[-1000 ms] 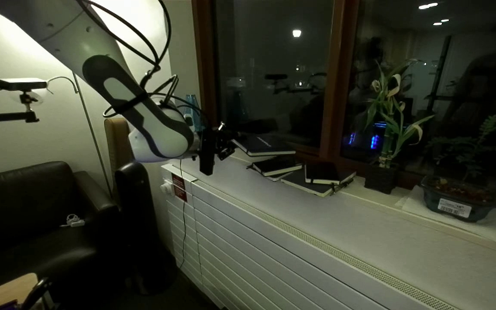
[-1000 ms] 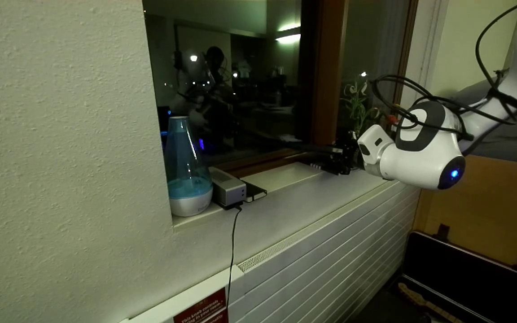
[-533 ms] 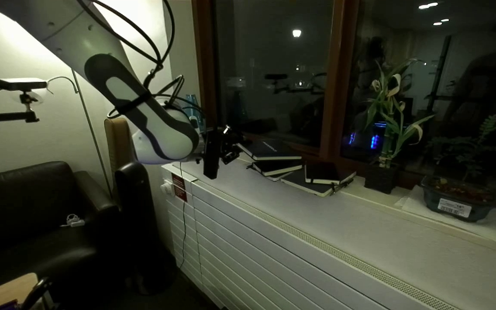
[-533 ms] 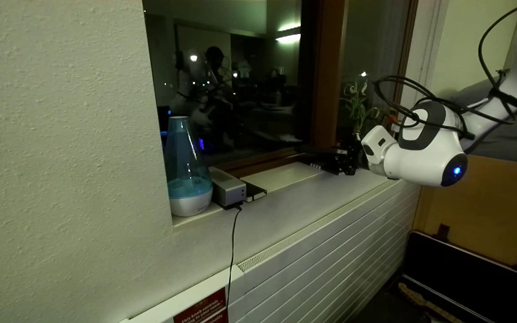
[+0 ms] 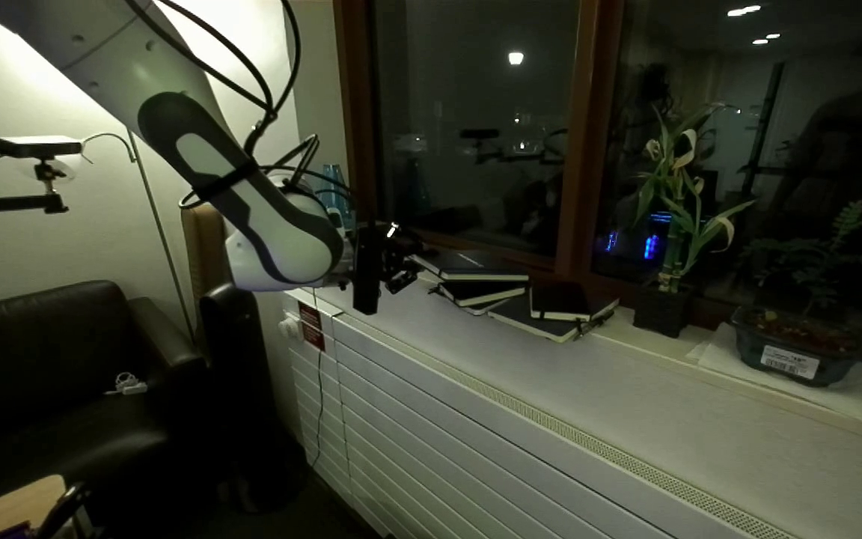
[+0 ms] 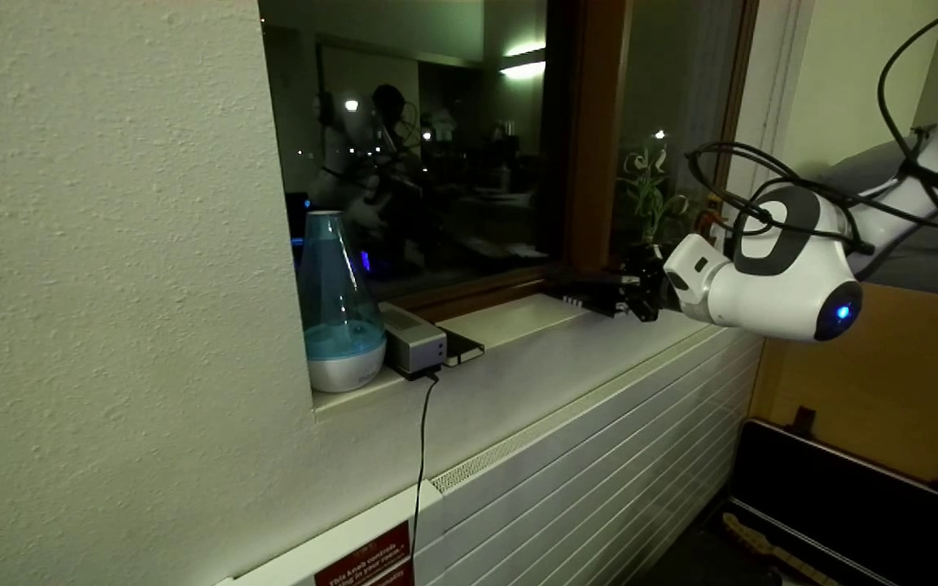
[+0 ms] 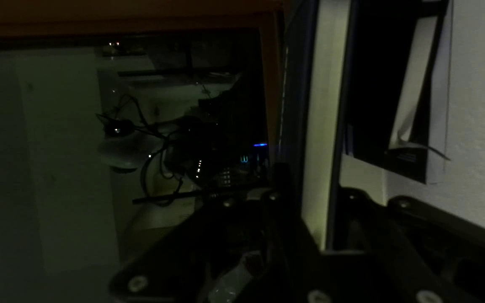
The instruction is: Put the second book from the left on top of the third book.
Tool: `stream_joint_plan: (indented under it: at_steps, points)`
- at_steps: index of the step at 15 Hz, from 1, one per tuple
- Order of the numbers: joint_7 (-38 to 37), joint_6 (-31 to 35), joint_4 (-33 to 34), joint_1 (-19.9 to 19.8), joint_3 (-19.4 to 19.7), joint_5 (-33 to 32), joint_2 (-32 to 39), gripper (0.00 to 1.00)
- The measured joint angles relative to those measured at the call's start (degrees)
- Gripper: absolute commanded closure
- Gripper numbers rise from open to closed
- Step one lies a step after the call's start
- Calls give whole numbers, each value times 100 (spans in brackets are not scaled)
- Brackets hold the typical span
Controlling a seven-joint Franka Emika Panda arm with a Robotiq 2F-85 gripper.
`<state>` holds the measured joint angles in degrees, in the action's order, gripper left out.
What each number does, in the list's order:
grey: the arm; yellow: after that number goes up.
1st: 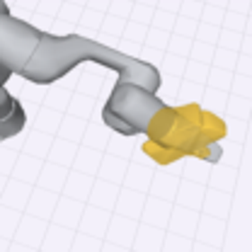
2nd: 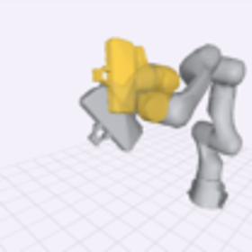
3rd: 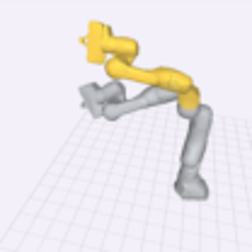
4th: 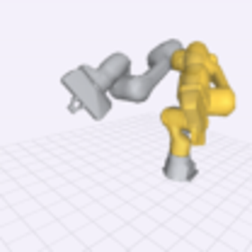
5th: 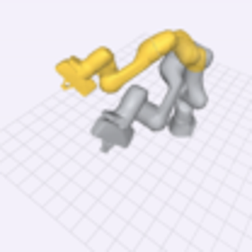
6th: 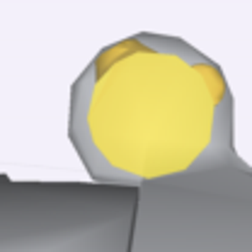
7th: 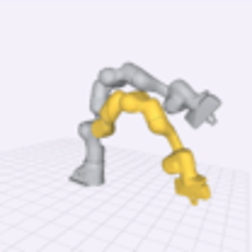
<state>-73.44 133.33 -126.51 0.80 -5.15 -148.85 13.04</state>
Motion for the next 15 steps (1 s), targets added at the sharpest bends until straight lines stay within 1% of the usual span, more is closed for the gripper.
stream_joint_plan:
  at_steps: [5,15]
  points:
    - [333,-3,-189,0,50,0,-135,95]
    - [444,-120,-213,1,122,0,-153,95]
